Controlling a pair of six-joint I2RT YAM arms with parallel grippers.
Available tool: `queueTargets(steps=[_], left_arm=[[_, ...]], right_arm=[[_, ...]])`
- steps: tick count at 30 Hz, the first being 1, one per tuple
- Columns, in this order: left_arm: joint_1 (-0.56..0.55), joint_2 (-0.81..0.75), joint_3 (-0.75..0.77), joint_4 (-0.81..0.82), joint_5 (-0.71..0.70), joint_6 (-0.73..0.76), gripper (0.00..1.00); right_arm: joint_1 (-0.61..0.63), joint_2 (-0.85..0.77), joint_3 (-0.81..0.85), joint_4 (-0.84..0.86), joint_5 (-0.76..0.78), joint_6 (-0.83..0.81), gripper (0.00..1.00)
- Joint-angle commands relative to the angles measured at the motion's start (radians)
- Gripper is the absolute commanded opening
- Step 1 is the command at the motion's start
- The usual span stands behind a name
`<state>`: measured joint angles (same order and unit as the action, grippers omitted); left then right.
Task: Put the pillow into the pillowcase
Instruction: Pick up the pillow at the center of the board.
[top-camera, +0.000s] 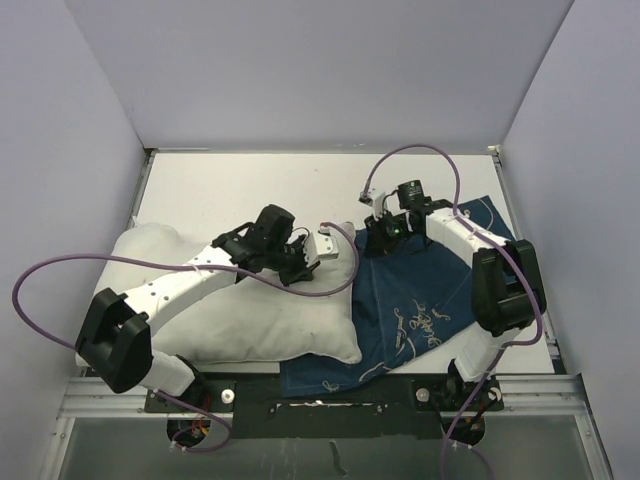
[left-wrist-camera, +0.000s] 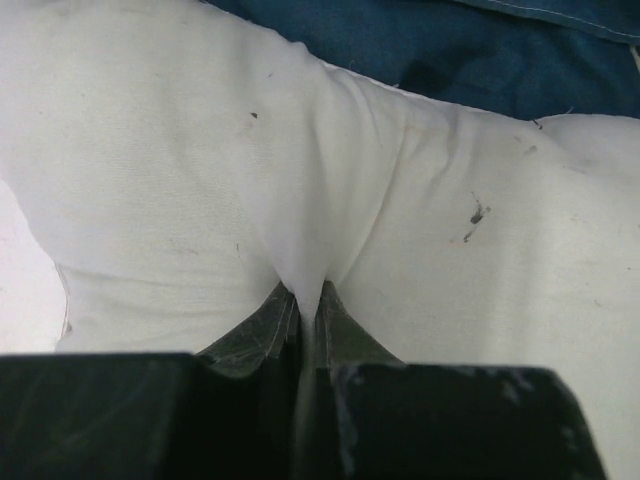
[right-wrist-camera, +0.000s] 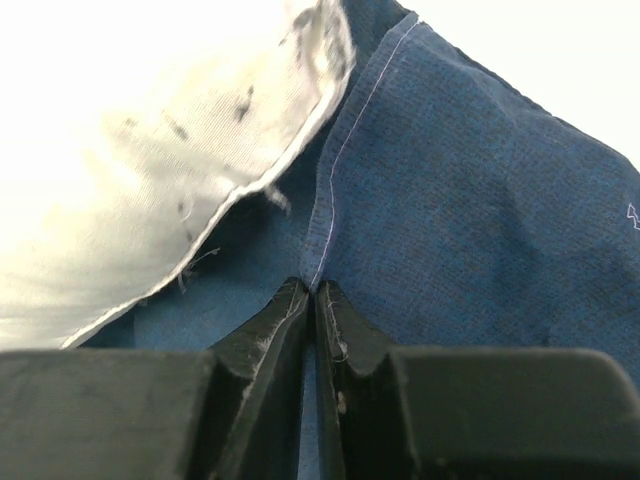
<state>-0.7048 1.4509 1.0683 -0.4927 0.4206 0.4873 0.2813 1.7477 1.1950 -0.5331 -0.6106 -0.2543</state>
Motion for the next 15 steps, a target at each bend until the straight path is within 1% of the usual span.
queueTargets(steps=[1, 7, 12, 15], left_arm=[[-0.004, -0.049, -0.042, -0.058, 0.165, 0.078, 0.0], [-0.004, -0.041, -0.038, -0.103, 0.249, 0.127, 0.0], [-0.004, -0.023, -0.035, -0.124, 0.272, 0.142, 0.0], [-0.004, -0.006, -0.031, -0.128, 0.282, 0.153, 0.0]], right_arm=[[-0.009, -0.027, 0.048, 0.02, -0.002, -0.013, 0.09], [-0.016, -0.05, 0.066, 0.02, -0.028, -0.014, 0.1], [-0.017, -0.051, 0.098, 0.012, -0.043, -0.013, 0.1], [-0.017, -0.055, 0.111, 0.01, -0.097, -0.011, 0.05]])
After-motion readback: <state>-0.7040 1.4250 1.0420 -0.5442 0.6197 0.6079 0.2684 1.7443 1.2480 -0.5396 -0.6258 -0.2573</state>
